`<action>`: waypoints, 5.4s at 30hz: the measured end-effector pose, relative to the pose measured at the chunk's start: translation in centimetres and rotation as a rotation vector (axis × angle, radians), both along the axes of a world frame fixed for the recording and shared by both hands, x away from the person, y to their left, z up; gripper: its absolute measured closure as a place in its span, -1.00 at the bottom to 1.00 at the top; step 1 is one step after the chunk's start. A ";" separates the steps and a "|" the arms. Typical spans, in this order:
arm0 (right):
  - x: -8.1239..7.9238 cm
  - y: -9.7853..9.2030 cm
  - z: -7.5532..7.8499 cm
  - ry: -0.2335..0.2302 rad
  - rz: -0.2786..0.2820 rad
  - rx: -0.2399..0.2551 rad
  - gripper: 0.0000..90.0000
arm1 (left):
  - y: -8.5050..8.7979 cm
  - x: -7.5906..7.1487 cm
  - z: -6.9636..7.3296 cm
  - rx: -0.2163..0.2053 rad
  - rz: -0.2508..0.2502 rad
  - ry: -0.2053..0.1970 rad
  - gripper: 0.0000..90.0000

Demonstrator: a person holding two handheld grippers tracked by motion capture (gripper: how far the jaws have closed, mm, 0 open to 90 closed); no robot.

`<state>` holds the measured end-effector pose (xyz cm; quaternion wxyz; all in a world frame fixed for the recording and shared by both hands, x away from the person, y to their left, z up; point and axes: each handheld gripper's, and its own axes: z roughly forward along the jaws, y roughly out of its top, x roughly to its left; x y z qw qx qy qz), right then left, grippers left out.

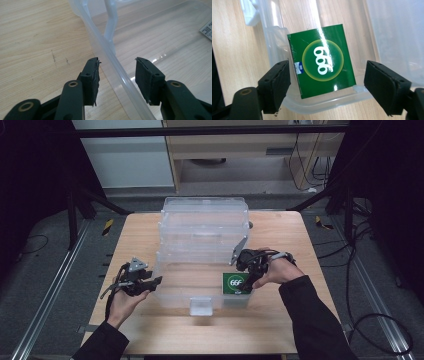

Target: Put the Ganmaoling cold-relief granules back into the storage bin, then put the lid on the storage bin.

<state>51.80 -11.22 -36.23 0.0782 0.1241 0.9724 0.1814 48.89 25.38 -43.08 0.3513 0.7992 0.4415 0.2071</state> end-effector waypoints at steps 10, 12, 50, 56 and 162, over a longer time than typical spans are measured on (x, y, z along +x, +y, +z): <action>-1.3 -0.7 2.0 -0.009 -0.084 0.102 -0.29 | 1.8 -0.4 2.0 -0.063 0.043 -0.065 0.11; -1.5 -0.6 2.1 0.004 -0.100 0.126 -0.27 | 2.1 -0.5 2.2 -0.073 0.047 -0.068 0.10; -3.8 4.6 0.8 0.053 -0.009 0.110 -0.03 | 5.7 -0.3 3.5 -0.114 0.149 -0.133 0.15; -4.1 5.4 -0.1 0.074 0.008 0.101 0.04 | 5.7 -0.4 3.5 -0.113 0.146 -0.134 0.15; -2.8 7.9 -4.3 0.183 0.108 0.043 0.45 | -6.6 10.3 15.5 0.368 -0.723 -0.198 0.20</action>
